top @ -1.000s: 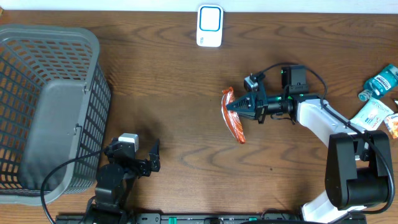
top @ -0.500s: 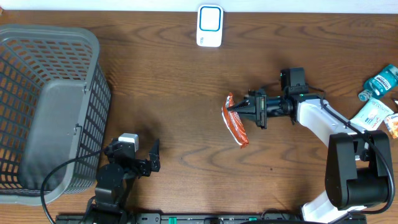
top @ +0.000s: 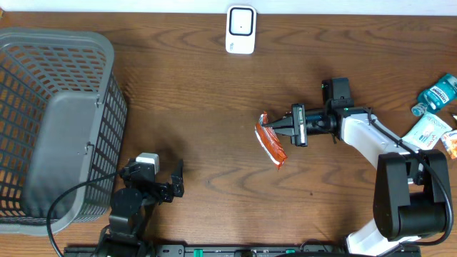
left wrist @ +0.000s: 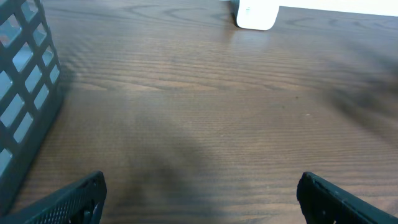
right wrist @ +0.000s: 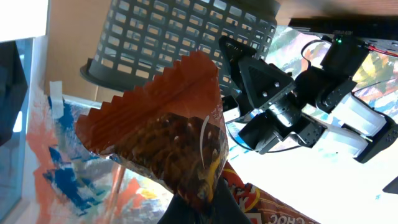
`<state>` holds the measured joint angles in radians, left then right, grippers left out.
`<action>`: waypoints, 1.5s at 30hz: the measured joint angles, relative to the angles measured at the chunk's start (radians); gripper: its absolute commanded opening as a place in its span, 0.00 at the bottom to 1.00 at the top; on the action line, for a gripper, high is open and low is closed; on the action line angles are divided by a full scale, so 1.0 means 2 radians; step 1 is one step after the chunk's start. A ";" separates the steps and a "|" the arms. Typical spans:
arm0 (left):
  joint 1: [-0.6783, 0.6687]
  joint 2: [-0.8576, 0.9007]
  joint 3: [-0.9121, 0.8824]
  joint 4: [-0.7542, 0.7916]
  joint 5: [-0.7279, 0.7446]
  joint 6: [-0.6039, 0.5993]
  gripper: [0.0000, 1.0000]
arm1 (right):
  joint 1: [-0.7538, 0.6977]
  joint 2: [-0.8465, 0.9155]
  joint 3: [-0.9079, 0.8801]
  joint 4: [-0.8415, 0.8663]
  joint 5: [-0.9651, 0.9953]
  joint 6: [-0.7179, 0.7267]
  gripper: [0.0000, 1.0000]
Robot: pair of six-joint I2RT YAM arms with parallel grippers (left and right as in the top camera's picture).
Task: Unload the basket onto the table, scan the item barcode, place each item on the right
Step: 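Lift the candy bar and turn it in the right gripper, then hold the candy bar up to the white scanner with the right gripper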
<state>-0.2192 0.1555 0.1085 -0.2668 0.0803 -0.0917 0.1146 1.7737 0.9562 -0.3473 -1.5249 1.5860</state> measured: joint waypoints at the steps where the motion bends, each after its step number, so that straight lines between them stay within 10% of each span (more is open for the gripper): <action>1: 0.000 0.000 0.000 0.000 0.000 0.000 0.98 | 0.000 0.000 0.000 0.000 0.003 0.000 0.01; 16: 0.000 0.000 0.000 0.000 0.000 0.000 0.98 | 0.000 0.000 0.000 0.063 0.189 -0.172 0.01; 29: 0.000 0.000 0.000 0.000 0.000 0.000 0.98 | 0.042 0.000 0.003 0.366 0.223 -0.445 0.01; 45: 0.000 0.000 0.000 0.000 0.000 0.000 0.98 | 0.151 0.029 0.100 0.214 0.589 -0.727 0.01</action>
<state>-0.2192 0.1555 0.1085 -0.2668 0.0803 -0.0921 0.4160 1.8324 1.1561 0.0811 -0.3466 0.1318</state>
